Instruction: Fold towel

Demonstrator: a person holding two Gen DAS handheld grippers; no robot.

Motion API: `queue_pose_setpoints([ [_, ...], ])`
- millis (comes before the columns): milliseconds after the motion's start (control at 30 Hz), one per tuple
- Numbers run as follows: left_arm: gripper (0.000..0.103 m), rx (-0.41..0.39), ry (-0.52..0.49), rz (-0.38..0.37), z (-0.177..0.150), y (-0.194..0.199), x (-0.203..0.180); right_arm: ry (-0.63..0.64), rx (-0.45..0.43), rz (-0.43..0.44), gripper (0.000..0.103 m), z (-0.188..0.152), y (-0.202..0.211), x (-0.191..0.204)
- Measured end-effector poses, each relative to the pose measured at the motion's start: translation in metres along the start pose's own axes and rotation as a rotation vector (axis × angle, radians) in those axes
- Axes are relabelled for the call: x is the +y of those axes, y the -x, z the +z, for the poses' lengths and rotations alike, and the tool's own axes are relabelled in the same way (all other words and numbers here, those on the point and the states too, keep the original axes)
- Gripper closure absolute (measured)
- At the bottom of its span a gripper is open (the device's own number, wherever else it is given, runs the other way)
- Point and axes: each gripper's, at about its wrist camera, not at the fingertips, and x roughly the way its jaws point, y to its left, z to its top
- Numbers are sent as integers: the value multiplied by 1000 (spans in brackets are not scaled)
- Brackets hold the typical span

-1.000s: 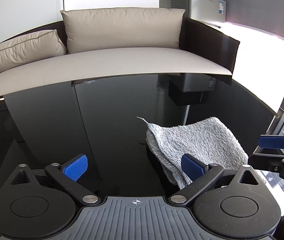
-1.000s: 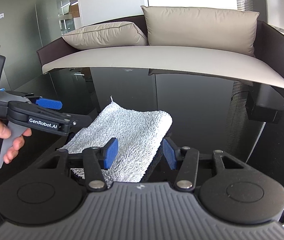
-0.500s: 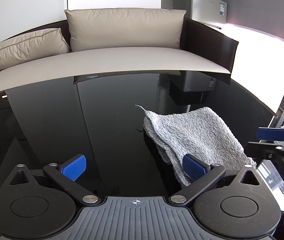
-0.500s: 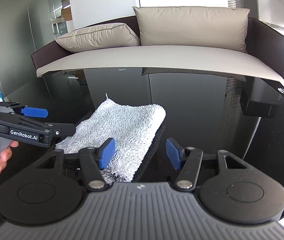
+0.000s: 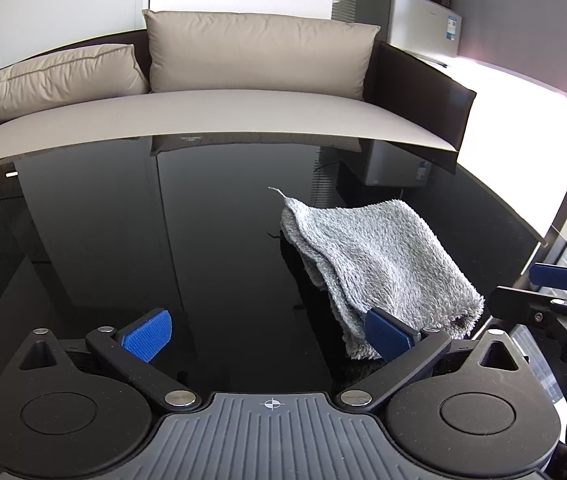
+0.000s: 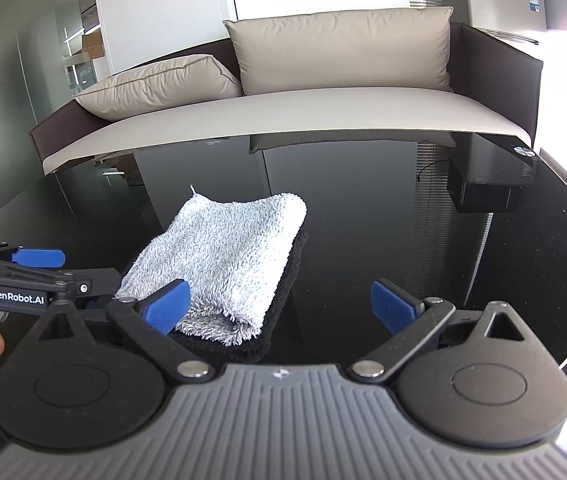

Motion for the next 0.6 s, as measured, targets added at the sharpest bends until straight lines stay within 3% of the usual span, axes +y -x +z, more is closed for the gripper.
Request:
queue_pose_setpoints([
  [600,1,-16,23,6,-18,26,0,-53,-1,-80,0,-22,26,2],
])
